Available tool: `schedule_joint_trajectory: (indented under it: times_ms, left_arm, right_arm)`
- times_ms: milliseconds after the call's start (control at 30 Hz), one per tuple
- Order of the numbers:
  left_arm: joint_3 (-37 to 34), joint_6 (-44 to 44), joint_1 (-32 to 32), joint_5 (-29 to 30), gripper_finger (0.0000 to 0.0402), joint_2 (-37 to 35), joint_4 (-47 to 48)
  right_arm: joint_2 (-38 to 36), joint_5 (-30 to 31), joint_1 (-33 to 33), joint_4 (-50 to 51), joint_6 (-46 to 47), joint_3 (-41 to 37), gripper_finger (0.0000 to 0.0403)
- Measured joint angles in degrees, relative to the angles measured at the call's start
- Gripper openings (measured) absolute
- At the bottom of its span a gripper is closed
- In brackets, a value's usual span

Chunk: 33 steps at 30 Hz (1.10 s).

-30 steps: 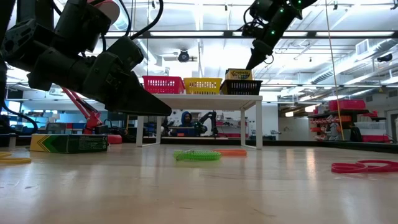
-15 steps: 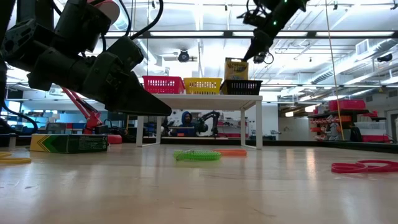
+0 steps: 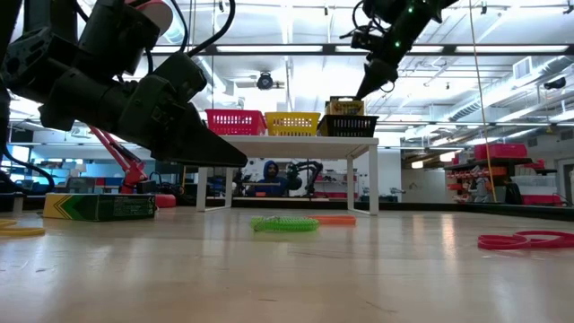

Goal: Pick & Place Office Desk Supplies
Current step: Put the yellow crayon box into the black bin on the shelf, then put the orange rubber band into the red bin on the shelf

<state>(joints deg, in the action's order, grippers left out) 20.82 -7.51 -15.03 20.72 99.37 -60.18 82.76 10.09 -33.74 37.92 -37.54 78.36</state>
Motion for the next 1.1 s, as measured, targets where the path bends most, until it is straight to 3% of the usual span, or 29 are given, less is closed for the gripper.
schedule_joint_trajectory:
  times_ms: [467,733,900,1000,1100]
  left_arm:
    - [0.0,-0.1,0.0,0.0,0.0103,0.0,0.0]
    - [0.0,-1.5,0.1,0.1,0.0103,0.0,0.0]
    - [0.0,-2.8,1.5,0.0,0.0103,0.0,0.1]
    - [0.1,-3.9,2.4,-0.2,0.0102,0.0,0.1]
    - [0.7,-3.4,2.3,-0.5,0.009,0.0,0.1]
  right_arm:
    - [-0.3,-0.7,0.0,-3.2,2.1,-1.4,0.0008]
    - [-1.3,-0.2,0.0,-3.4,6.9,-1.4,0.01]
    - [-6.1,0.2,1.0,-3.4,8.6,-1.4,0.015]
    - [-10.3,-1.8,2.7,-1.4,12.6,-1.7,0.0138]
    - [-15.1,-4.6,5.1,-3.9,17.4,-7.3,0.0083]
